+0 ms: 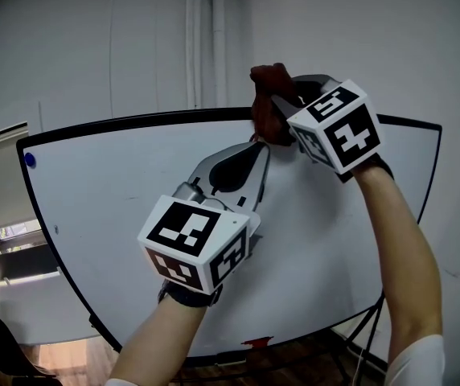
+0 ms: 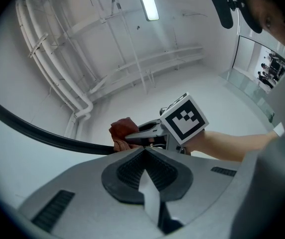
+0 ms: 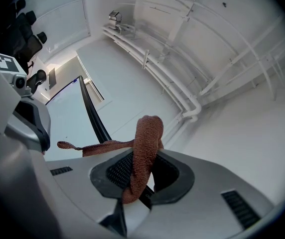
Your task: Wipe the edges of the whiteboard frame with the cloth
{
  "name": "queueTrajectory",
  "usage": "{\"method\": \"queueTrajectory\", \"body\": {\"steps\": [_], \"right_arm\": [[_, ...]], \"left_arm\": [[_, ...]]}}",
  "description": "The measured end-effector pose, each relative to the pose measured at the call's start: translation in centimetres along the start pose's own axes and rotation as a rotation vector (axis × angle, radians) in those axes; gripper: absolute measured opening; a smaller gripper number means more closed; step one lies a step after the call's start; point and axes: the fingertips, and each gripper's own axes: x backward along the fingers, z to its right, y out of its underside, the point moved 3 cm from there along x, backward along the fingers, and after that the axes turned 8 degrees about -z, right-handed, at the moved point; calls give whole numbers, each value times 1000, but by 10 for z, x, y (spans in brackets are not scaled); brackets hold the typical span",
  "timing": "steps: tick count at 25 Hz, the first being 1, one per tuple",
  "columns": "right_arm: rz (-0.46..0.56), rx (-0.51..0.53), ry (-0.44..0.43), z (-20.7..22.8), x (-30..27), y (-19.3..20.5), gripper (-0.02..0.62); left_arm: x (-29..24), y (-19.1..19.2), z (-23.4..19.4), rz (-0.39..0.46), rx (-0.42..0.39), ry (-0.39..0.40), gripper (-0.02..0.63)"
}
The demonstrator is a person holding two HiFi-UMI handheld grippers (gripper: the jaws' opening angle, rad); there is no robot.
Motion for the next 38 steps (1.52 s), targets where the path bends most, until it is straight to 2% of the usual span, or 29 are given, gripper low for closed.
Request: {"method": "queueTrajectory", "body": {"steps": [12,17,25,38], "right_arm": [[-37,8,15,17,-12,16,81],[-19,18,-4,52,9,54,81],[12,15,-31,105,24,105,81],[-15,10,-19,198,56,197,81]], "left_arm": [[-25,15,-10,22,27,84,9],[-64,17,34,27,19,72,9],[-124,20,81,27,18,52,9],[-210,21,162,18,24,63,9]]}}
